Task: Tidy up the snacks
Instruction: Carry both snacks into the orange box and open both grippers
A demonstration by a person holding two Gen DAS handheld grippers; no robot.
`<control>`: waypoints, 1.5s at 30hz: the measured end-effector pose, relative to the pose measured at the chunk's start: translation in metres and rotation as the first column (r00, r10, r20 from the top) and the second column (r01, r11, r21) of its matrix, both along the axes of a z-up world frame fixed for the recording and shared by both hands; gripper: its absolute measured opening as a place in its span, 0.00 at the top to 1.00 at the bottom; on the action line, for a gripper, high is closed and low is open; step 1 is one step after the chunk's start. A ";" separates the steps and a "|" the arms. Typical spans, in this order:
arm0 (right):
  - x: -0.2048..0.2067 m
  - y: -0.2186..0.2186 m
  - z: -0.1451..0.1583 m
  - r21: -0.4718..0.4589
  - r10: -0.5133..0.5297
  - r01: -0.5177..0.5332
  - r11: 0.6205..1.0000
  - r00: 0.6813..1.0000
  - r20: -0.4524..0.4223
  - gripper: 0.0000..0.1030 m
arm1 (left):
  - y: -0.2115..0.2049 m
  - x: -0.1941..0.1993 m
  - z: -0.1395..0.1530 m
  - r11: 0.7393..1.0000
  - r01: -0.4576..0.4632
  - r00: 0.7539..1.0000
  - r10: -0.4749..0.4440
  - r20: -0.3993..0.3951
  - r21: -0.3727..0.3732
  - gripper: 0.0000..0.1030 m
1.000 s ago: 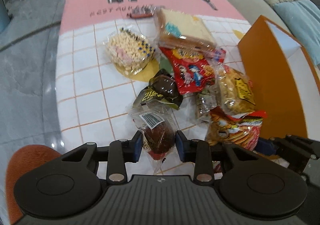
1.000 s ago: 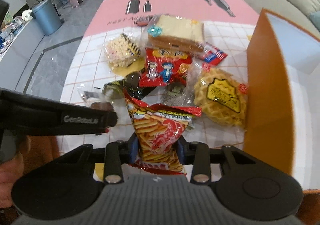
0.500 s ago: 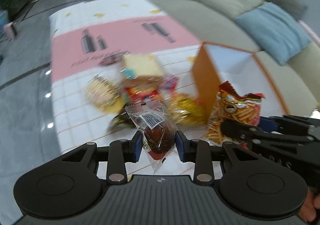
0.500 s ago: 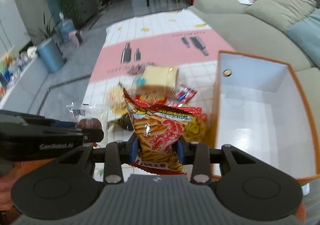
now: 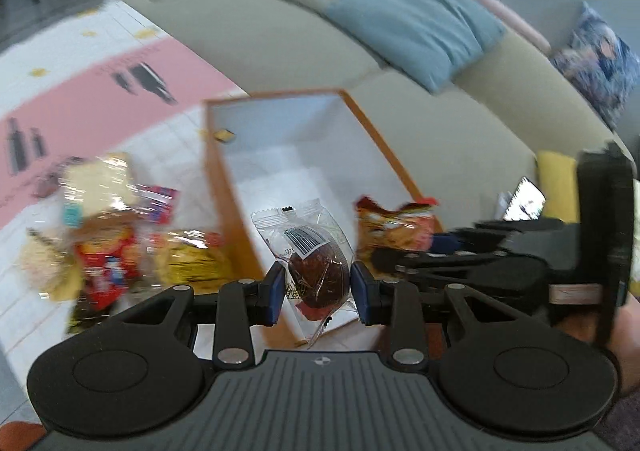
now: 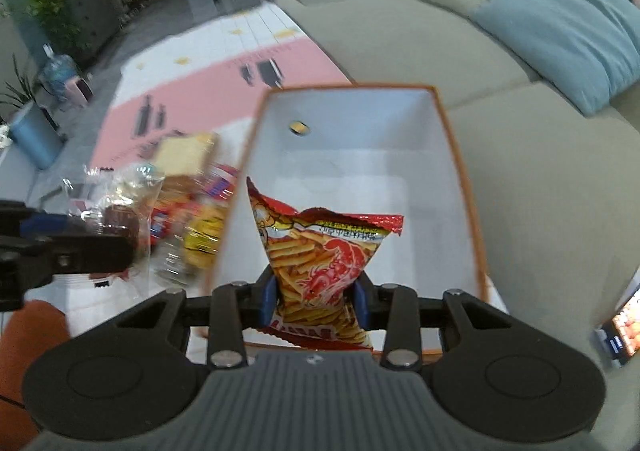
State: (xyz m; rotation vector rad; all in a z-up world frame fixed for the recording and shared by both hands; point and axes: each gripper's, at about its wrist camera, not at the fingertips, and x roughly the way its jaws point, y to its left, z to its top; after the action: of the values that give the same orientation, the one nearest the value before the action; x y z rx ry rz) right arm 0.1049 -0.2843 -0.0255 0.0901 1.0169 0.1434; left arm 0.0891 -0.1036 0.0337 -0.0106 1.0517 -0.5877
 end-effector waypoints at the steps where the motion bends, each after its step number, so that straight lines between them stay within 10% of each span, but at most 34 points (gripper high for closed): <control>1: 0.007 -0.004 -0.004 0.005 0.003 -0.003 1.000 1.000 -0.022 0.65 | -0.009 0.006 -0.005 1.000 0.024 0.999 -0.023 -0.022 0.010 0.62; 17: 0.068 -0.008 -0.077 0.016 0.217 -0.221 0.975 0.939 -0.268 0.64 | -0.066 0.056 -0.066 0.953 0.182 0.969 -0.132 -0.209 0.241 0.62; 30: 0.074 -0.009 -0.094 0.010 0.207 -0.214 0.977 0.927 -0.313 0.63 | -0.062 0.070 -0.083 0.952 0.164 0.961 -0.096 -0.258 0.257 0.54; 45: 0.047 0.006 -0.045 -0.129 0.123 -0.140 0.982 0.984 -0.130 0.44 | -0.023 0.040 -0.028 0.979 0.033 0.999 -0.027 -0.033 0.200 0.42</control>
State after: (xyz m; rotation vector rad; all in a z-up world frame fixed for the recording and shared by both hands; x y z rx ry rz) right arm 0.1517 -0.2788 -0.0701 -0.0956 1.1516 0.1900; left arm 0.1290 -0.1262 0.0053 0.1737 1.1379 -0.5076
